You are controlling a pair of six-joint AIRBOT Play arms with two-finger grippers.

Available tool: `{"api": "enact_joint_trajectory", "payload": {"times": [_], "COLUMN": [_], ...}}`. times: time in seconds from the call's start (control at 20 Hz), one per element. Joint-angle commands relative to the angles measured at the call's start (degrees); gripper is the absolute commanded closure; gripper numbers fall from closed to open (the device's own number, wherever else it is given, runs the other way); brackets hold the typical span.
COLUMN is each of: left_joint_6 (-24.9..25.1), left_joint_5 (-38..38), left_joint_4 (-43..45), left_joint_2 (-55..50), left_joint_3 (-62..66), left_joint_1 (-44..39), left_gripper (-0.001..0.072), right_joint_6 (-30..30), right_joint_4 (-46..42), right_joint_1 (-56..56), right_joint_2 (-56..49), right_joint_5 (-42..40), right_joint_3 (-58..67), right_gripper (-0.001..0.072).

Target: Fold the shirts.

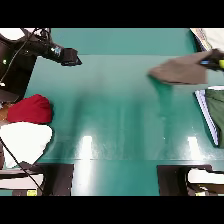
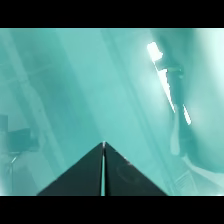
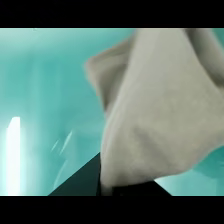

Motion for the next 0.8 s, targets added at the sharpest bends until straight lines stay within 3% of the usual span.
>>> {"api": "enact_joint_trajectory", "payload": {"times": [0.0,0.3,0.55,0.75], "left_joint_6": [-0.1,-0.1,-0.1,0.3], "left_joint_5": [2.4,6.5,6.5,6.5], "left_joint_4": [-0.2,0.3,0.4,1.2], "left_joint_2": [0.0,0.0,0.0,0.0], "left_joint_3": [0.0,0.0,0.0,0.0], "left_joint_1": [-3.4,-7.9,-8.0,-8.0], "left_gripper": [0.0678,0.0678,0.0678,0.0678], "right_joint_6": [0.5,-3.1,-2.6,-1.2], "right_joint_4": [-1.9,6.6,6.1,0.7], "right_joint_1": [-13.6,-21.4,-22.6,-25.1], "right_joint_2": [1.3,-2.3,-2.5,2.8], "right_joint_5": [-1.5,-0.2,7.6,9.0], "right_joint_3": [0.1,5.4,18.2,14.6], "right_gripper": [0.0696,0.0697,0.0697,0.0697]}}
